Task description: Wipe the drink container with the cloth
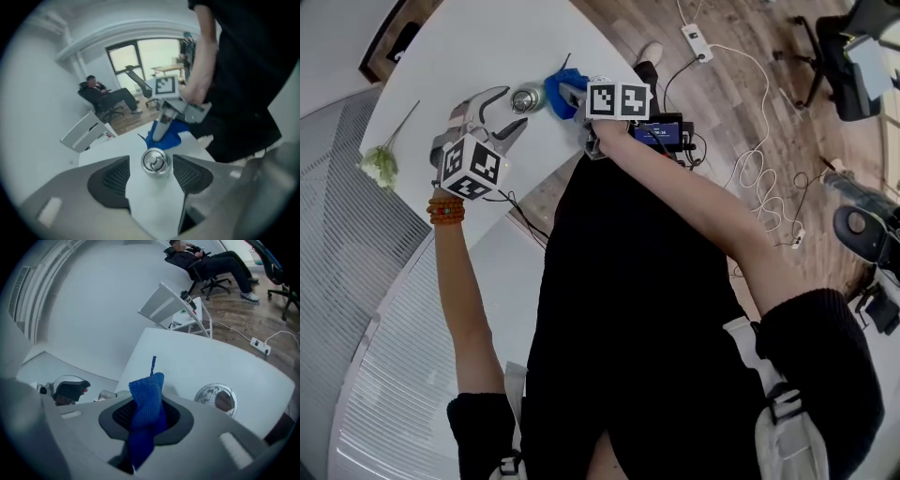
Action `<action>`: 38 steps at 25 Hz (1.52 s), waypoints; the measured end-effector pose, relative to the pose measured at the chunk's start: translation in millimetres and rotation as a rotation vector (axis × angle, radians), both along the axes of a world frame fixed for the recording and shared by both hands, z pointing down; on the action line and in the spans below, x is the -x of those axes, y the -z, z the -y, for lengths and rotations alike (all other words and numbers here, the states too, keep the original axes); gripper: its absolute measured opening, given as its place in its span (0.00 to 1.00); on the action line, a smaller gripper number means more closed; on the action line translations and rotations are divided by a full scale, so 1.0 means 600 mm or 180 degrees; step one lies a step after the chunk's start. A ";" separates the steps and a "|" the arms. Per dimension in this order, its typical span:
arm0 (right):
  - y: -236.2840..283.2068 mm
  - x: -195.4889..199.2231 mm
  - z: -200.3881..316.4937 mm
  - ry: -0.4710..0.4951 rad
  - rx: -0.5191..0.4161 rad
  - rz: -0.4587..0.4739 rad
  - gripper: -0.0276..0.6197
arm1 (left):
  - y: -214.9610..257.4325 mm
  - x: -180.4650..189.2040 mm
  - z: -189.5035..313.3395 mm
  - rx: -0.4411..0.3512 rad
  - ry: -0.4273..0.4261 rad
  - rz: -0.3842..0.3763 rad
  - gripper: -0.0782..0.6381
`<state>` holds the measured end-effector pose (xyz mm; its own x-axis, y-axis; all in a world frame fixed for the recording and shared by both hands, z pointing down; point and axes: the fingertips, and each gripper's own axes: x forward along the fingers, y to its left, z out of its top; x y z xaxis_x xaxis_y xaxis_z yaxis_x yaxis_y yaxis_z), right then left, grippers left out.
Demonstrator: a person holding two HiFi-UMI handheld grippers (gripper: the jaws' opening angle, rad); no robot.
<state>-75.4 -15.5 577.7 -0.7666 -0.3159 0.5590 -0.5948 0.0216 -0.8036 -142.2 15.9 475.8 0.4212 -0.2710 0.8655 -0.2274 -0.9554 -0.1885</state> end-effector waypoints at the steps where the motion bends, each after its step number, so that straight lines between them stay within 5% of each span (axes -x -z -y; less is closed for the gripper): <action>1: 0.010 -0.002 0.002 0.0017 -0.0036 0.0046 0.18 | -0.014 0.006 -0.003 -0.0039 -0.0337 0.0307 0.52; 4: 0.025 -0.009 0.006 0.0001 -0.0065 0.0108 0.18 | -0.045 0.010 -0.009 -0.0197 -0.1255 0.0913 0.52; 9: 0.026 -0.018 0.018 -0.0113 -0.0048 0.0126 0.18 | -0.064 0.003 -0.020 -0.0078 -0.2073 0.0999 0.52; 12: 0.029 -0.024 0.024 -0.0179 -0.0037 0.0167 0.18 | -0.078 0.000 -0.032 0.0082 -0.2299 0.1031 0.53; 15: 0.036 -0.020 0.027 -0.0225 -0.0016 0.0253 0.18 | -0.077 -0.006 -0.026 0.0097 -0.2178 0.0959 0.48; 18: 0.034 -0.014 0.030 -0.0215 -0.0050 0.0256 0.18 | -0.080 -0.009 -0.022 0.0183 -0.1753 0.0737 0.48; 24: 0.032 -0.015 0.038 -0.0278 -0.0055 0.0257 0.18 | -0.077 -0.017 0.007 0.0198 -0.0124 0.0278 0.48; 30: 0.052 -0.016 0.038 -0.0429 -0.0190 0.0392 0.18 | -0.062 -0.009 0.030 0.0253 0.2116 -0.0204 0.48; 32: 0.055 -0.015 0.037 -0.0440 -0.0228 0.0419 0.18 | -0.061 -0.003 0.040 0.0196 0.2636 -0.0352 0.48; 35: 0.059 -0.010 0.029 -0.0420 -0.0230 0.0469 0.18 | -0.055 -0.015 0.044 0.0160 0.2816 -0.0542 0.48; 38: 0.074 -0.009 0.026 -0.0454 -0.0267 0.0588 0.18 | -0.019 -0.039 0.050 0.0304 0.2663 -0.1095 0.49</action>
